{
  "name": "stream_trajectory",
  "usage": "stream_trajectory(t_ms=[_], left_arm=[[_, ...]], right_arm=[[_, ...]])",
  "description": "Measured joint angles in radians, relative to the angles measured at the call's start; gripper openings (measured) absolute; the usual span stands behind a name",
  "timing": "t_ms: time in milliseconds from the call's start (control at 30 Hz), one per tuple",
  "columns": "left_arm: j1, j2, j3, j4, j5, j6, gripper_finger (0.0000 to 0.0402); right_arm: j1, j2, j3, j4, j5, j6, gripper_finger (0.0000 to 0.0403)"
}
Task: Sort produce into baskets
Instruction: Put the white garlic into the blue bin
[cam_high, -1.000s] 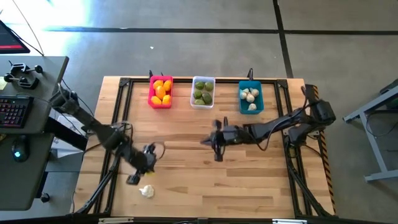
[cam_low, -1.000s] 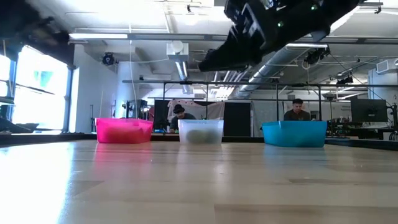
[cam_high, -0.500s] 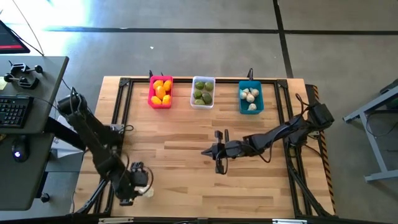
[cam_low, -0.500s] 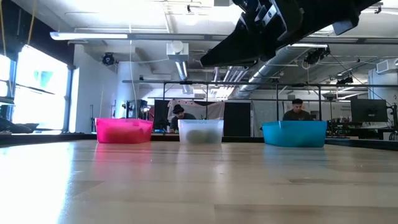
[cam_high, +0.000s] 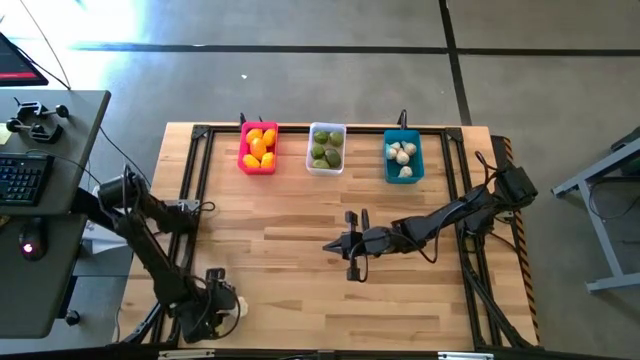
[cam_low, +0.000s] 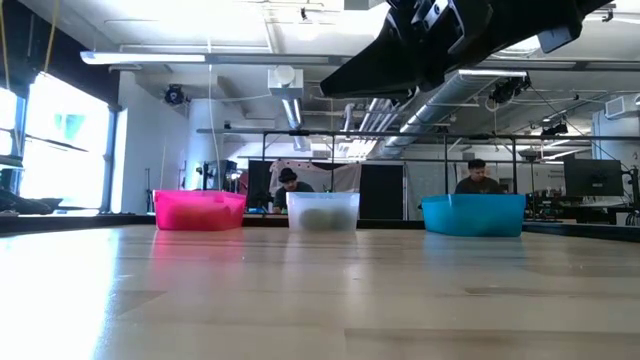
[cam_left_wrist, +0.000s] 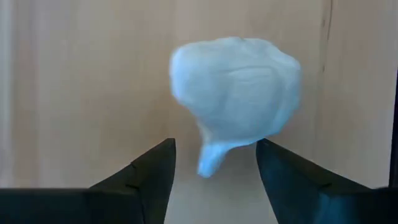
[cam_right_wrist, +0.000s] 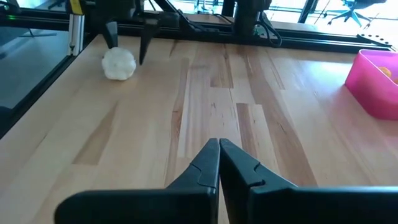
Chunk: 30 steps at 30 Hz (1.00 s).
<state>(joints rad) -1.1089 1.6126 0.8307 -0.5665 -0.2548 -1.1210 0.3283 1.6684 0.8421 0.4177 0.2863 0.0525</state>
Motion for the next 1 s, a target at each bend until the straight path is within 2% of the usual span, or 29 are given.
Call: stream_trajectory(t_ms=[233, 433, 500, 567, 667, 800, 900, 1000], left_arm=[[-0.019, 0.047, 0.001, 0.022, -0.037, 0.009, 0.0145], [-0.001, 0.038, 0.001, 0.010, -0.066, 0.048, 0.0026], [0.015, 0.025, -0.004, 0.005, -0.096, 0.065, 0.0011], [0.040, -0.001, -0.037, 0.047, -0.139, 0.094, 0.0013], [0.114, -0.065, -0.143, 0.214, -0.161, 0.188, 0.0005], [0.253, -0.164, -0.316, 0.557, -0.163, 0.375, 0.0002], [0.377, -0.224, -0.425, 0.815, -0.114, 0.513, 0.0001], [0.501, -0.255, -0.507, 1.038, -0.046, 0.624, 0.0001]], right_arm=[[0.000, 0.000, 0.000, 0.005, 0.000, 0.000, 0.0000], [0.000, 0.000, 0.000, 0.006, 0.000, -0.006, 0.0000], [0.000, 0.000, 0.000, -0.001, 0.000, -0.008, 0.0000], [0.000, -0.002, 0.000, -0.014, 0.000, -0.009, 0.0000], [0.000, -0.006, 0.000, 0.026, 0.004, -0.036, 0.0000], [-0.014, -0.007, 0.000, 0.051, 0.009, -0.055, 0.0000], [-0.030, -0.007, -0.006, 0.070, 0.010, -0.053, 0.0000], [-0.043, -0.007, -0.048, 0.174, 0.010, -0.053, 0.0000]])
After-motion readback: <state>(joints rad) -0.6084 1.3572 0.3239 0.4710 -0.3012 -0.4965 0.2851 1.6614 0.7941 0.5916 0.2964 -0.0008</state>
